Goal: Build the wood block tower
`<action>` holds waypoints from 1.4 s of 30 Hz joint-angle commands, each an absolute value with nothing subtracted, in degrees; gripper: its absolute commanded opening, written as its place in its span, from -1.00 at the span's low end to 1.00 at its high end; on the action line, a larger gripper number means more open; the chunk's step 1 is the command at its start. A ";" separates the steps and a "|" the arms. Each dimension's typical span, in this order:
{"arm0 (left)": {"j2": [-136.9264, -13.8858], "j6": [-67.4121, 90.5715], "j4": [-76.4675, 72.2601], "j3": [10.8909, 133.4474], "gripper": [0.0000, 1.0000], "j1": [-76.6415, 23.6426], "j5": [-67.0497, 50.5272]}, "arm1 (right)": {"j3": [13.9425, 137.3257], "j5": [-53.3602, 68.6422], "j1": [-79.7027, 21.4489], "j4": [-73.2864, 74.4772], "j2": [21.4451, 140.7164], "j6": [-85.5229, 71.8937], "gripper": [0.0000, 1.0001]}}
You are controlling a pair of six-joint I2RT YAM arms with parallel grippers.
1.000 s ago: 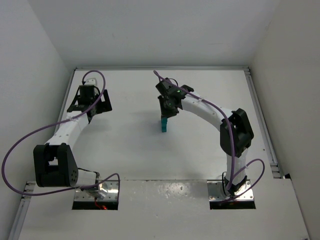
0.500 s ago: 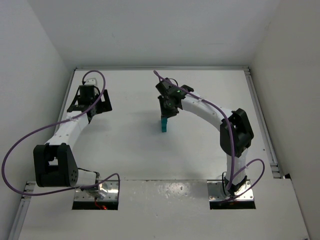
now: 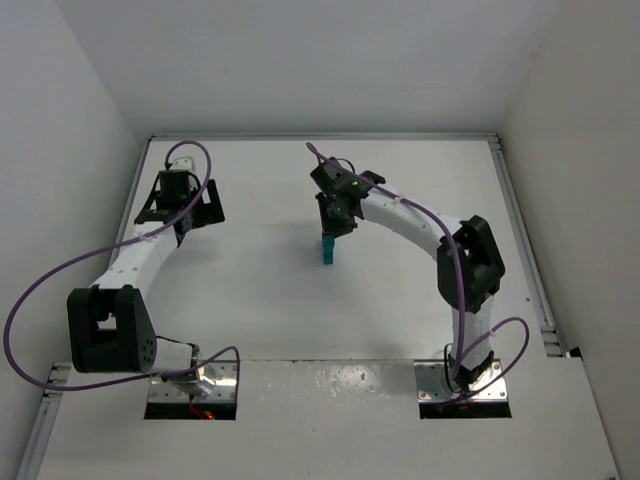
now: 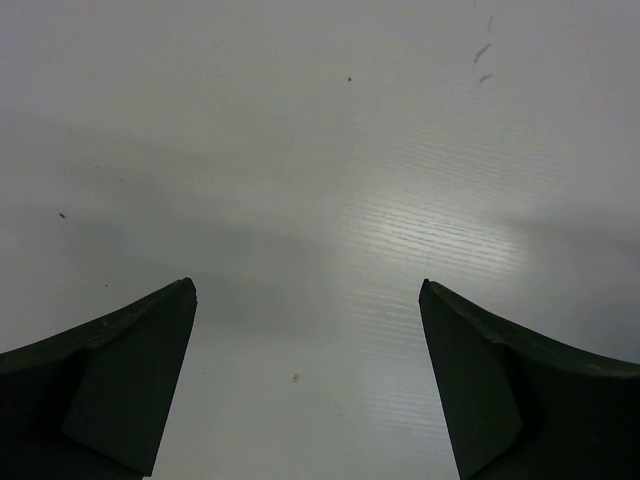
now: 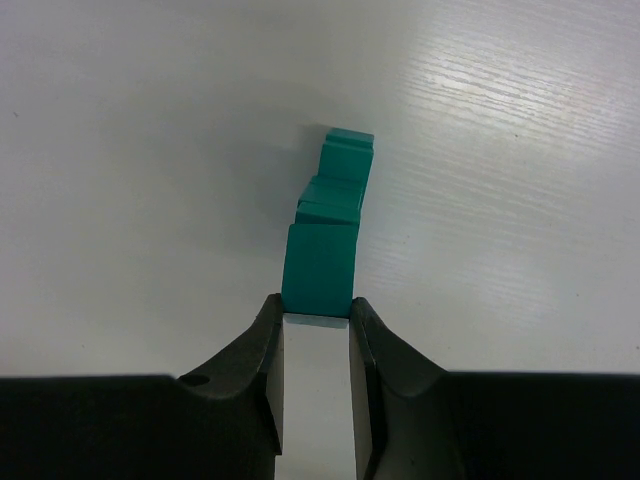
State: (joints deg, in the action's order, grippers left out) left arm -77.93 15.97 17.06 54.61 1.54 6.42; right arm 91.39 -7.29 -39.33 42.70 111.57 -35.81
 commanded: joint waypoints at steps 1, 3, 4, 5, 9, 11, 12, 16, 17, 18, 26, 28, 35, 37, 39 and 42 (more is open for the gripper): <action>-78.05 16.87 15.47 56.69 0.99 1.32 6.06 | 91.76 -7.73 -39.11 42.71 112.32 -36.30 -0.73; -78.05 16.87 15.47 56.69 0.99 1.32 6.06 | 91.76 -7.47 -39.11 42.71 111.88 -36.30 -0.64; -78.05 16.87 15.47 56.69 0.99 1.32 6.06 | 91.67 -7.38 -39.11 42.63 111.71 -36.12 -0.61; -78.05 16.87 15.47 56.69 0.99 1.32 6.06 | 91.67 -7.56 -39.11 42.63 111.80 -36.21 -0.61; -78.05 16.87 15.47 56.69 0.99 1.32 6.06 | 91.58 -7.21 -39.02 42.45 111.62 -36.21 -0.30; -78.05 16.87 15.47 56.69 0.99 1.32 6.06 | 91.41 -6.77 -38.85 42.28 111.53 -36.03 -0.22; -78.05 16.87 15.47 56.69 0.99 1.32 6.06 | 91.41 -6.68 -38.93 42.10 111.62 -35.95 -0.15; -78.57 16.87 15.47 56.69 0.99 1.32 6.06 | 91.23 -6.24 -38.93 41.92 111.62 -35.77 -0.03; -78.57 16.87 15.47 56.69 0.99 1.32 6.06 | 91.32 -5.98 -38.85 41.75 111.53 -35.68 0.02; -78.57 16.87 15.47 56.69 0.99 1.32 6.06 | 91.32 -5.80 -38.85 41.31 111.45 -35.51 0.08; -78.57 16.87 15.47 56.69 0.99 1.32 6.06 | 90.79 -4.40 -38.94 40.78 111.18 -34.89 0.31; -78.57 16.87 15.47 56.69 0.99 1.32 6.06 | 90.88 -4.31 -38.85 40.87 111.18 -35.50 0.31; -77.88 16.87 15.47 56.69 0.99 1.32 6.06 | 90.36 -5.10 -39.29 40.18 110.66 -34.56 0.31; -77.87 16.35 15.47 56.69 0.99 1.32 5.54 | 90.44 -3.26 -39.46 39.64 109.78 -32.88 0.33; -77.87 16.35 15.47 56.08 0.99 1.32 5.54 | 90.79 -2.29 -39.72 38.50 109.34 -30.08 0.44; -77.87 16.35 15.47 56.07 0.99 1.32 5.01 | 91.32 -2.19 -40.60 38.76 108.37 -27.16 0.52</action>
